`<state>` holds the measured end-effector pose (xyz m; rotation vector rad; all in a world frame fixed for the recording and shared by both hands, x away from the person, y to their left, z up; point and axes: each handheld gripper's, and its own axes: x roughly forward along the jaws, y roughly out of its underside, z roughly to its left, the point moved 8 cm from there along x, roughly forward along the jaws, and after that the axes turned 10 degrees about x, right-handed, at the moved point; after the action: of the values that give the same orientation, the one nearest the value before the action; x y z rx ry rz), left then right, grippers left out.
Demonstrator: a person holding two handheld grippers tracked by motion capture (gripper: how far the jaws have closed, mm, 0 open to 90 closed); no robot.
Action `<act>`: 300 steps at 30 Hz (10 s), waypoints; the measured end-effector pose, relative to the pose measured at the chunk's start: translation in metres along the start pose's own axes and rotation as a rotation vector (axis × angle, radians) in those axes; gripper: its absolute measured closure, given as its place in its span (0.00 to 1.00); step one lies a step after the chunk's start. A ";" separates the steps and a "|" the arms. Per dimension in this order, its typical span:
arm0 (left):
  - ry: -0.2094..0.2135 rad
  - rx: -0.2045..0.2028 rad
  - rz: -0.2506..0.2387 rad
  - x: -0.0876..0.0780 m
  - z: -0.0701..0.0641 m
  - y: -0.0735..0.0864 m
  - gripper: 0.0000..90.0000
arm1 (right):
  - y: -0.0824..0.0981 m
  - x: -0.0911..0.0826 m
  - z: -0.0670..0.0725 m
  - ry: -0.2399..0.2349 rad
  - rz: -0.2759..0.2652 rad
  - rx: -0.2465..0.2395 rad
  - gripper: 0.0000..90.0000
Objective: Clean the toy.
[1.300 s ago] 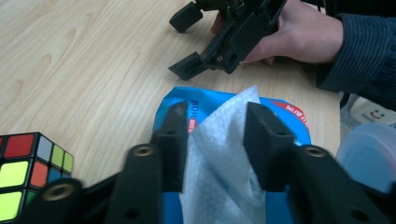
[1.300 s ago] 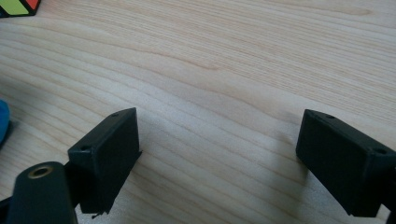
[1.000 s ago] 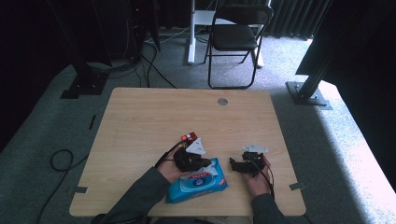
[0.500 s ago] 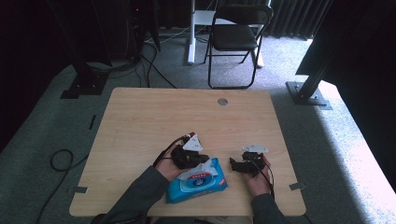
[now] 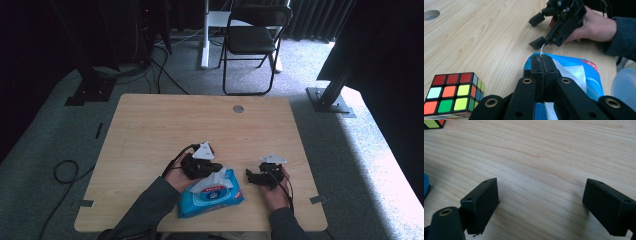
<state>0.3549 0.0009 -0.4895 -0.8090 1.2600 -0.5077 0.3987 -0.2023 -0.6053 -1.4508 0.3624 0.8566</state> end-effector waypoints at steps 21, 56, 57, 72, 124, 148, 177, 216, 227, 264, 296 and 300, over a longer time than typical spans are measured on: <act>-0.029 -0.015 -0.037 -0.018 0.012 -0.006 0.99 | 0.000 0.000 0.000 0.000 0.000 -0.001 0.14; -0.053 -0.032 -0.120 -0.043 0.022 -0.015 0.99 | 0.000 0.000 0.000 0.000 0.000 -0.003 0.14; -0.055 -0.036 -0.125 -0.043 0.023 -0.015 0.99 | 0.000 0.000 0.000 0.000 0.000 -0.003 0.14; -0.107 -0.095 -0.158 -0.055 0.041 -0.013 0.99 | 0.000 0.000 0.000 0.000 0.000 -0.001 0.14; -0.263 -0.218 -0.173 -0.055 0.109 -0.007 0.99 | 0.000 0.000 0.000 0.001 -0.001 -0.002 0.14; -0.327 -0.231 -0.117 -0.034 0.124 0.003 0.99 | 0.000 0.000 0.000 0.001 -0.001 -0.004 0.15; -0.244 -0.242 0.045 0.027 0.101 0.058 0.98 | 0.000 0.000 0.000 0.000 -0.001 -0.004 0.15; -0.291 -0.216 0.005 0.007 0.084 0.058 0.49 | -0.002 0.002 0.004 -0.022 0.000 -0.021 0.18; -0.254 -0.259 0.121 0.024 0.071 0.090 0.36 | -0.002 0.002 0.004 -0.023 -0.001 -0.021 0.18; -0.347 -0.223 -0.018 -0.011 0.102 0.041 0.99 | -0.010 0.002 0.018 -0.084 0.022 -0.066 0.53; -0.265 -0.259 0.037 0.031 0.102 0.053 0.98 | -0.056 0.034 0.089 -0.367 0.024 -0.176 0.56; -0.262 -0.240 0.051 0.033 0.103 0.052 0.98 | -0.060 0.036 0.092 -0.391 0.041 -0.201 0.53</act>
<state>0.4576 0.0355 -0.5405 -1.0068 1.1066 -0.2024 0.4394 -0.0982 -0.5753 -1.4220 0.0115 1.2103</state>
